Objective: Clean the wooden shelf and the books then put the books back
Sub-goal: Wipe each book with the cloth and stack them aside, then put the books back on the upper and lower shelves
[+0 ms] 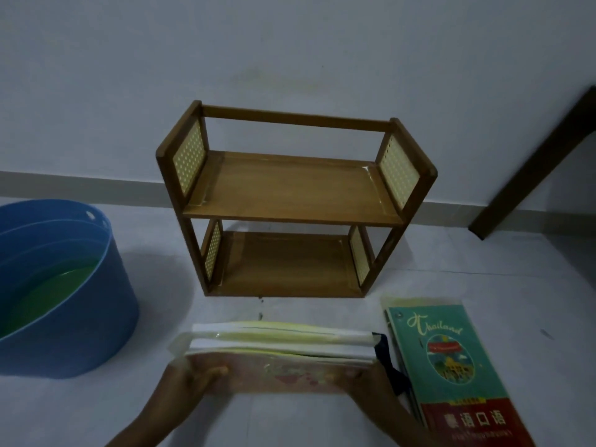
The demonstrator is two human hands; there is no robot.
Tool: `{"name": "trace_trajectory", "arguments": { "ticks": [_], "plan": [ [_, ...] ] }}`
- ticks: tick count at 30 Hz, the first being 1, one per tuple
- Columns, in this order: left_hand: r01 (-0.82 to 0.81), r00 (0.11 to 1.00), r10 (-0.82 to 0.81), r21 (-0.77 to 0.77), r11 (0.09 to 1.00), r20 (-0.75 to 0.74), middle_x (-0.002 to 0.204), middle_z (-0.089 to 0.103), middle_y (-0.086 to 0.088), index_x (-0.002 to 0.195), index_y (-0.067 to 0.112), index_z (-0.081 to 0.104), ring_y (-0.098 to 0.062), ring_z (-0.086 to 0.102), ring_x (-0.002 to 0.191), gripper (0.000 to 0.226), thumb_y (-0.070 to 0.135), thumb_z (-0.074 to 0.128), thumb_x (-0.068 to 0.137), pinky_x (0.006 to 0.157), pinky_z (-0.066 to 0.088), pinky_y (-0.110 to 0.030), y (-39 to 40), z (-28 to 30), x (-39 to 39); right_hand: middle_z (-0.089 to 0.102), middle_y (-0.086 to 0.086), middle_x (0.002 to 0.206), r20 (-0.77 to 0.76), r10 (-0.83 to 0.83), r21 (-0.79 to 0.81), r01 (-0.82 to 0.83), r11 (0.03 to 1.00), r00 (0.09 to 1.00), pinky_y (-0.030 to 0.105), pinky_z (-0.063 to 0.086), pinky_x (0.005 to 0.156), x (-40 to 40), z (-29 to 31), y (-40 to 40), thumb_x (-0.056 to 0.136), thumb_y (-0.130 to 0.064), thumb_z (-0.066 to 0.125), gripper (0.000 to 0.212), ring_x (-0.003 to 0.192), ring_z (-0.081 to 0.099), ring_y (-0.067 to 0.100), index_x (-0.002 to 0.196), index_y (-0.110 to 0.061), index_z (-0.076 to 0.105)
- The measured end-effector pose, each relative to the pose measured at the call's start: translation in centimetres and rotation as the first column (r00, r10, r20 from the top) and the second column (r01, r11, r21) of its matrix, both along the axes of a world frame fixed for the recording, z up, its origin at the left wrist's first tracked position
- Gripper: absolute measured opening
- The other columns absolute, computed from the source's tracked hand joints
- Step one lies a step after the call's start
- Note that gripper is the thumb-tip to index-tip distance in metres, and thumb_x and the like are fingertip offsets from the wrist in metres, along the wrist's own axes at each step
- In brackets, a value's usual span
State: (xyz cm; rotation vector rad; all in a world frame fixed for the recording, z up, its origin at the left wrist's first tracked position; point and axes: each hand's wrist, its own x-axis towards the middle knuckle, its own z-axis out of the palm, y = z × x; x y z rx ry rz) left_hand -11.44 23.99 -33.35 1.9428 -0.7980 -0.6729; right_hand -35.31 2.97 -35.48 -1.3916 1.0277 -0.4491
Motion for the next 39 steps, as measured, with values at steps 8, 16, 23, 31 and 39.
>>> {"name": "trace_trajectory", "arguments": {
  "ticks": [8, 16, 23, 31, 39],
  "plan": [
    [0.023, 0.998, -0.017, 0.09, 0.996, -0.066, 0.075, 0.067, 0.038, 0.097, 0.031, 0.059, 0.011, 0.066, 0.079, 0.035, 0.016, 0.08, 0.074, 0.069, 0.055, -0.015, -1.4, -0.9, 0.4, 0.063, -0.012, 0.092, -0.2, 0.152, -0.061, -0.167, 0.984, 0.968, 0.022, 0.053, 0.075, 0.4, 0.6, -0.7, 0.074, 0.002, 0.077, 0.044, 0.075, 0.061, -0.013, 0.099, -0.027, 0.054],
    [0.004, 0.99, -0.004, 0.0, 1.0, -0.142, 0.09, 0.077, 0.002, 0.099, 0.017, 0.066, -0.015, 0.074, 0.086, 0.055, 0.046, 0.085, 0.057, 0.071, 0.061, -0.037, -1.9, 7.8, 1.3, 0.066, -0.031, 0.109, -0.035, 0.219, -0.215, -0.221, 0.951, 0.975, 0.013, 0.049, 0.083, 0.1, 9.3, -1.4, 0.077, -0.003, 0.077, 0.061, 0.103, 0.061, -0.009, 0.124, -0.029, 0.049],
    [-0.111, 0.989, 0.126, -0.183, 0.977, 0.073, 0.08, 0.077, 0.007, 0.095, 0.021, 0.069, -0.005, 0.072, 0.072, 0.028, 0.027, 0.082, 0.072, 0.057, 0.057, -0.019, -6.6, 19.0, 3.6, 0.071, -0.004, 0.107, 0.103, 0.088, -0.308, -0.052, 0.95, 0.991, 0.026, 0.058, 0.066, 2.5, 20.2, -5.5, 0.078, -0.025, 0.075, 0.05, 0.092, 0.07, 0.012, 0.123, -0.029, 0.053],
    [-0.125, 0.962, 0.13, -0.037, 0.991, 0.24, 0.084, 0.065, 0.004, 0.097, 0.014, 0.061, -0.018, 0.067, 0.086, 0.017, 0.021, 0.07, 0.085, 0.06, 0.053, -0.023, -16.0, 22.8, 8.8, 0.056, 0.007, 0.129, -0.079, -0.019, -0.405, -0.014, 0.914, 0.997, 0.042, 0.05, 0.094, 9.6, 24.4, -11.5, 0.093, -0.017, 0.057, 0.051, 0.115, 0.055, 0.024, 0.14, -0.016, 0.036],
    [-0.109, 0.959, 0.098, 0.027, 0.994, 0.267, 0.09, 0.067, -0.002, 0.101, 0.011, 0.06, -0.019, 0.068, 0.087, 0.02, 0.021, 0.068, 0.086, 0.062, 0.052, -0.023, -19.6, 19.7, 12.1, 0.056, 0.006, 0.129, -0.217, -0.074, -0.503, -0.046, 0.863, 0.973, 0.03, 0.043, 0.082, 12.4, 21.8, -13.3, 0.096, -0.02, 0.053, 0.04, 0.117, 0.054, 0.024, 0.135, -0.015, 0.043]
  ]
}}
